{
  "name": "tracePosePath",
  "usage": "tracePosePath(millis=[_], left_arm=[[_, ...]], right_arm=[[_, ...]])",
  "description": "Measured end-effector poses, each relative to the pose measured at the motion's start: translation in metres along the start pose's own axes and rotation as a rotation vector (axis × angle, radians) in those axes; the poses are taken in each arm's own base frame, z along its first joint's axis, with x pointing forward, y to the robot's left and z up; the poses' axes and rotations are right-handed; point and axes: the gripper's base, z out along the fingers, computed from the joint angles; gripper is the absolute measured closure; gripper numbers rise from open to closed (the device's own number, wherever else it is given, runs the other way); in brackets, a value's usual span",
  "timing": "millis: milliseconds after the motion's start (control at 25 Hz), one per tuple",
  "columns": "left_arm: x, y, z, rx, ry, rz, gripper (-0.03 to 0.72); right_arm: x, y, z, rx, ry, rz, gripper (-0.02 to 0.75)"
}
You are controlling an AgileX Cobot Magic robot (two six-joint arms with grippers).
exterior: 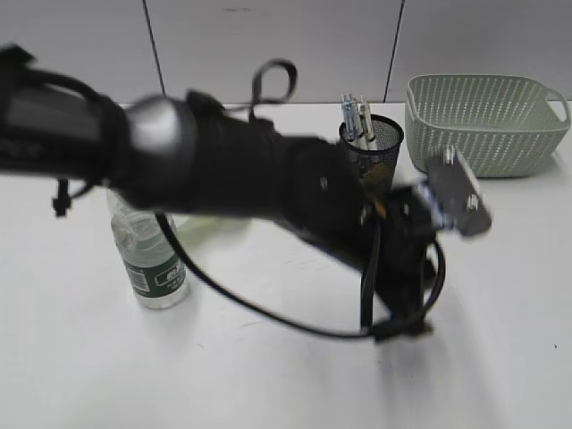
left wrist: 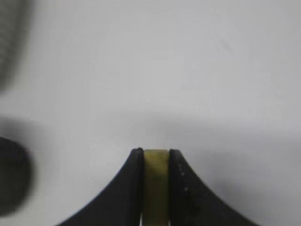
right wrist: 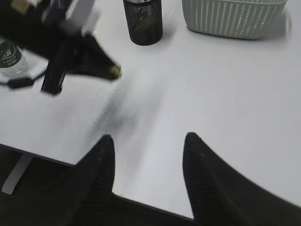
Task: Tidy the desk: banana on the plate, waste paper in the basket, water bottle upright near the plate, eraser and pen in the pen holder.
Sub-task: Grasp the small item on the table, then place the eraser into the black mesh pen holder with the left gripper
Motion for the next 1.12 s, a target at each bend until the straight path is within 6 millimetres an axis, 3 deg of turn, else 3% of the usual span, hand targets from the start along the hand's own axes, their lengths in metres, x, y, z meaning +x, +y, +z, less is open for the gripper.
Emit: tracePosePath(millis=[120,200,280,400,560,760,840,920,1000,1120], left_arm=[[-0.039,0.058,-0.041,-0.252,-0.269,-0.146,0.593],[-0.048,0.099,-0.062,-0.377,-0.385,-0.254,0.593],[-0.05,0.132,-0.07,-0.446,-0.446,-0.328,0.593],[-0.042,0.16,-0.056,-0.463,-0.449,-0.385,0.593],[-0.025,0.167,-0.018,-0.415,-0.384,-0.41,0.572],[-0.013,0.166,0.001,-0.386,-0.338,-0.42,0.35],[-0.013,0.168,0.0,-0.389,-0.341,-0.423,0.253],[-0.014,0.169,-0.006,-0.38,-0.343,-0.428,0.22],[-0.02,0.167,-0.018,-0.347,-0.345,-0.422,0.232],[-0.041,0.161,-0.057,-0.282,-0.371,-0.395,0.336]], right_arm=[[0.0,0.0,0.0,0.0,0.0,0.0,0.358],[0.0,0.0,0.0,0.0,0.0,0.001,0.368],[0.0,0.0,0.0,0.0,0.0,0.001,0.38],[0.0,0.0,0.0,0.0,0.0,0.001,0.398],[0.0,0.0,0.0,0.0,0.0,0.001,0.404],[0.0,0.0,0.0,0.0,0.0,0.001,0.406],[0.0,0.0,0.0,0.0,0.0,0.001,0.406],[0.0,0.0,0.0,0.0,0.0,0.001,0.406],[0.0,0.0,0.0,0.0,0.0,0.001,0.406],[0.0,0.0,0.0,0.0,-0.001,0.001,0.407]])
